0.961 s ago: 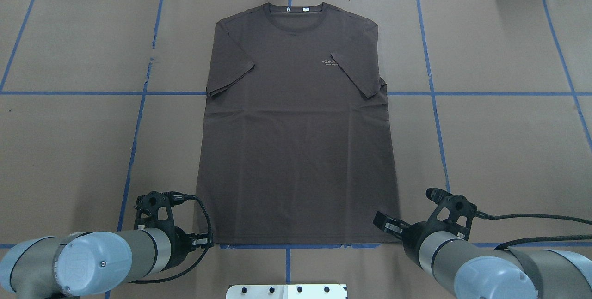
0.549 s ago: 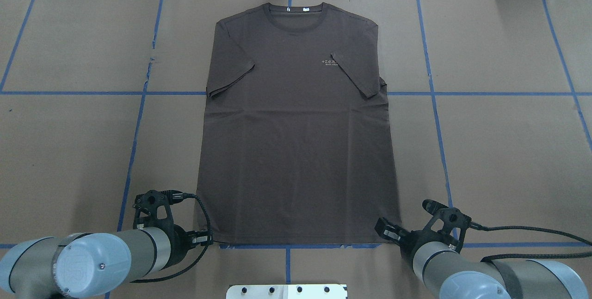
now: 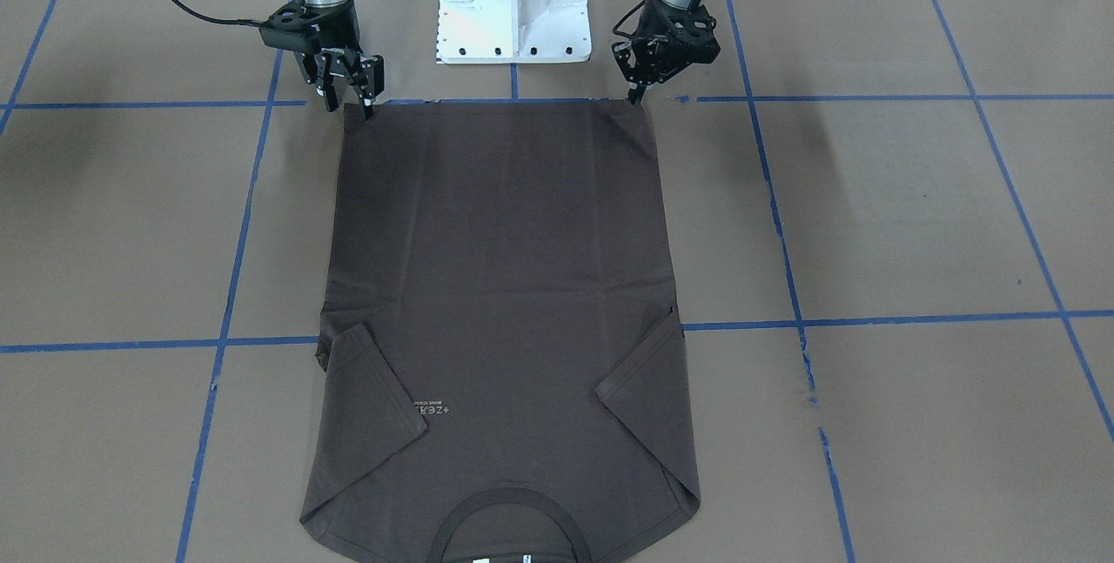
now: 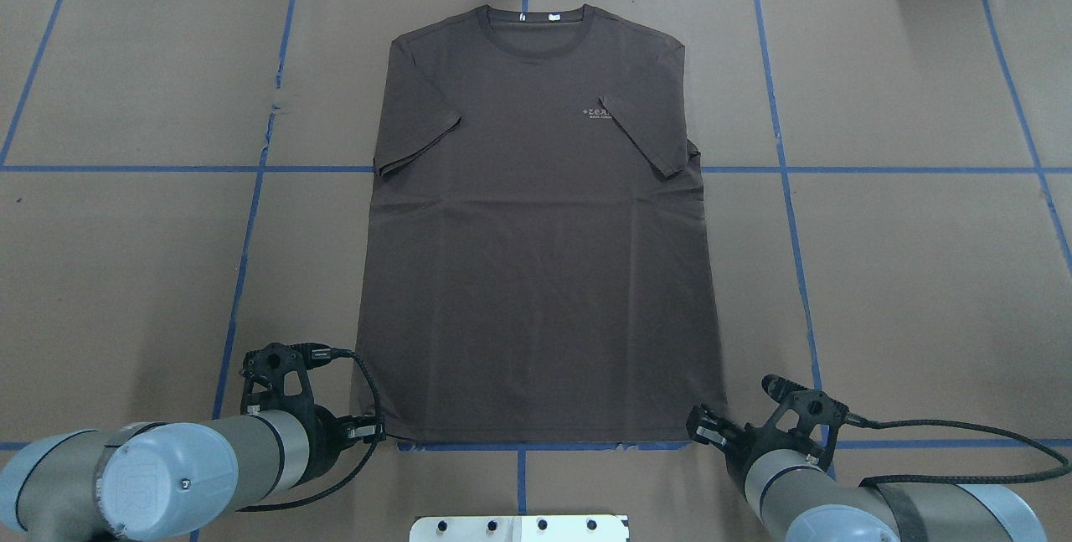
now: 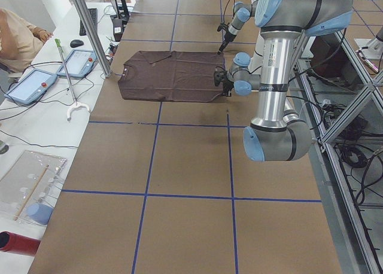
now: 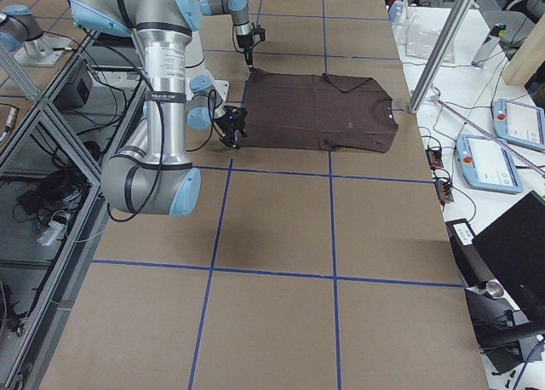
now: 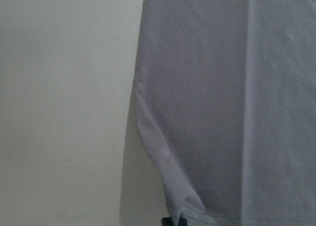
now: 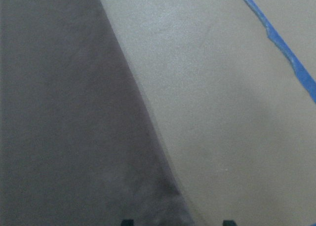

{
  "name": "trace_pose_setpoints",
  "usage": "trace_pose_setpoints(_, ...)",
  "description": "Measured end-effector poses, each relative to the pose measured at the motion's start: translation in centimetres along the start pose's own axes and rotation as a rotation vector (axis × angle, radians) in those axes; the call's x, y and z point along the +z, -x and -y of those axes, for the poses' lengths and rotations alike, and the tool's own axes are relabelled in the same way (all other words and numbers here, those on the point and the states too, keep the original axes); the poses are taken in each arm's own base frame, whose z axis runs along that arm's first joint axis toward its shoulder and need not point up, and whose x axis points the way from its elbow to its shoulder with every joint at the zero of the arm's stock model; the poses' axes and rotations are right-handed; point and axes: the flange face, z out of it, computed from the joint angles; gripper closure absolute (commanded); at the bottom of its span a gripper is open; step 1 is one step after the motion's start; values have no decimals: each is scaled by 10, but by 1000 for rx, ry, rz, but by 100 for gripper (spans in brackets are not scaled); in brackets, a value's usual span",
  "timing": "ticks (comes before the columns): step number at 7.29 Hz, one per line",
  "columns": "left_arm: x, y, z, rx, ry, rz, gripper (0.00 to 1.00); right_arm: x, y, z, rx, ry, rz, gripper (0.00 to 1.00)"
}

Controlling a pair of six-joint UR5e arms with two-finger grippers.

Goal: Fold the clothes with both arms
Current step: 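Lower both grippers to the hem corners nearest the robot and grasp them, then lift the hem with both grippers and fold it toward the collar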

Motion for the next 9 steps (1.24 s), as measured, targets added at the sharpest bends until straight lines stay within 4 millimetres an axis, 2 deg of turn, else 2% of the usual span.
trace_pose_setpoints(1,0,0,0,0,0,0,100,0,0,-1,0,0,0,100)
trace_pose_setpoints(6,-1,0,1,-1,-1,-1,100,-3,3,1,0,4,5,100)
trace_pose_setpoints(7,-5,-2,2,-2,-1,-6,100,-12,6,3,1,12,14,100)
trace_pose_setpoints(8,-23,-8,3,-3,2,-12,100,-38,12,6,-4,28,17,100)
trace_pose_setpoints(9,-57,-18,3,-2,17,-5,100,-83,20,10,-15,61,18,100)
